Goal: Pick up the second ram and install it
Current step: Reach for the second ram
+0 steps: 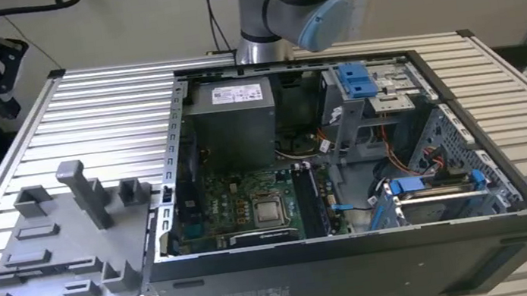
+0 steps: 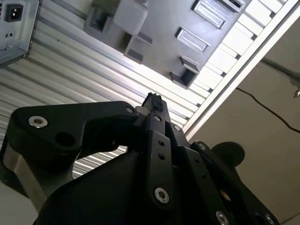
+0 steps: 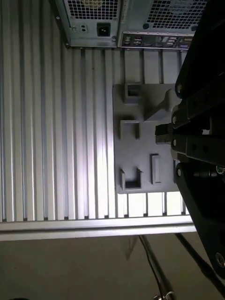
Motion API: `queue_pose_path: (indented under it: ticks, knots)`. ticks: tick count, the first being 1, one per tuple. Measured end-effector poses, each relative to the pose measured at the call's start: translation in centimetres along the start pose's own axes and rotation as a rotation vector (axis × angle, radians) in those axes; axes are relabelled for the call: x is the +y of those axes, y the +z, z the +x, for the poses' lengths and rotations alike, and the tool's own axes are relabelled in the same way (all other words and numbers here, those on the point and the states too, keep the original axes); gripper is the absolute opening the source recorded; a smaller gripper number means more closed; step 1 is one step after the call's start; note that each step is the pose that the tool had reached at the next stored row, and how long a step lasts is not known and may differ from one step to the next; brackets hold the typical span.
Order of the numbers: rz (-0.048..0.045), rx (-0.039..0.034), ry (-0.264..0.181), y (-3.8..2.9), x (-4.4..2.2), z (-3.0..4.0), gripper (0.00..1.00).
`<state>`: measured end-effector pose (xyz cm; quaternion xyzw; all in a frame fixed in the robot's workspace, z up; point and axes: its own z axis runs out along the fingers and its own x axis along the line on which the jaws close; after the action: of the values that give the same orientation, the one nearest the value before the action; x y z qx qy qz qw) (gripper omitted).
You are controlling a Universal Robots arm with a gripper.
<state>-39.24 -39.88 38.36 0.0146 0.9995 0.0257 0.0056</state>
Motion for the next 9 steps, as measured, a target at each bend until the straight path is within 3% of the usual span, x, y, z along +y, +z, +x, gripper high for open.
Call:
queue_pose_path:
  ticks: [3, 9]
  knots:
    - [0.0001, 0.0141, -0.015, 0.06, -0.01, 0.11, 0.11]
    - [0.0001, 0.0157, -0.022, 0.07, -0.01, 0.22, 0.11]
